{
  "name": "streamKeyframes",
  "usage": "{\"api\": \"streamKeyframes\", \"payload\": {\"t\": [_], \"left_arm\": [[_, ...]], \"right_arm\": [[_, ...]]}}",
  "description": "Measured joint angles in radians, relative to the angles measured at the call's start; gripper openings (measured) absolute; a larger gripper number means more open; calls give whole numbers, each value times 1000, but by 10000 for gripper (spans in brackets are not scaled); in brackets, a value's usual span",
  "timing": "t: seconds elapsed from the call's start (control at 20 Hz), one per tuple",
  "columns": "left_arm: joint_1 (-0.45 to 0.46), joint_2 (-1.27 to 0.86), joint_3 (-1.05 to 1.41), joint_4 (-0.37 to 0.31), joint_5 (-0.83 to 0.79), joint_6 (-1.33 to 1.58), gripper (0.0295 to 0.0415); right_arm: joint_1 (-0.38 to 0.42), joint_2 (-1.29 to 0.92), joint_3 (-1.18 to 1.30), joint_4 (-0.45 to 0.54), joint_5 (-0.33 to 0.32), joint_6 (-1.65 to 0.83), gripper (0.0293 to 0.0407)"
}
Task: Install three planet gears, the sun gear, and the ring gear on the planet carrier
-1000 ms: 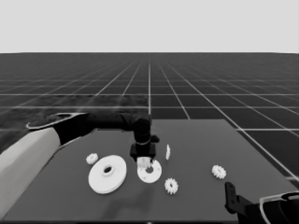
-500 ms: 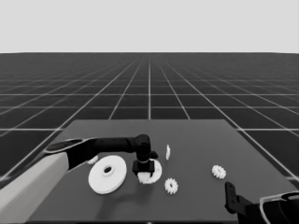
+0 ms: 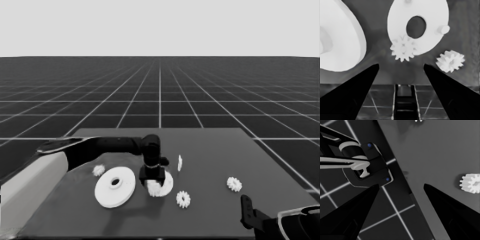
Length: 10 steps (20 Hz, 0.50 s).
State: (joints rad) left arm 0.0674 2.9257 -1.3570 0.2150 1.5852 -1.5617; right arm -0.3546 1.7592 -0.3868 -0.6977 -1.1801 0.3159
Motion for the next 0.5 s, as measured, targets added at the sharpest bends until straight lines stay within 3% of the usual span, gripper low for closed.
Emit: {"api": "streamKeyframes", "payload": {"t": [0.05, 0.15, 0.45, 0.5], "left_arm": [[-123, -4, 37, -106, 2, -32, 385], [-240, 0, 30, -210, -10, -30, 385], [-292, 4, 12, -262, -15, -15, 385], [-290, -190, 131, -261, -9, 218, 386]], "right_arm": [[0, 0, 0, 0, 0, 0, 385], [0, 0, 0, 0, 0, 0, 385], [0, 0, 0, 0, 0, 0, 385], [0, 0, 0, 0, 0, 0, 385]]}}
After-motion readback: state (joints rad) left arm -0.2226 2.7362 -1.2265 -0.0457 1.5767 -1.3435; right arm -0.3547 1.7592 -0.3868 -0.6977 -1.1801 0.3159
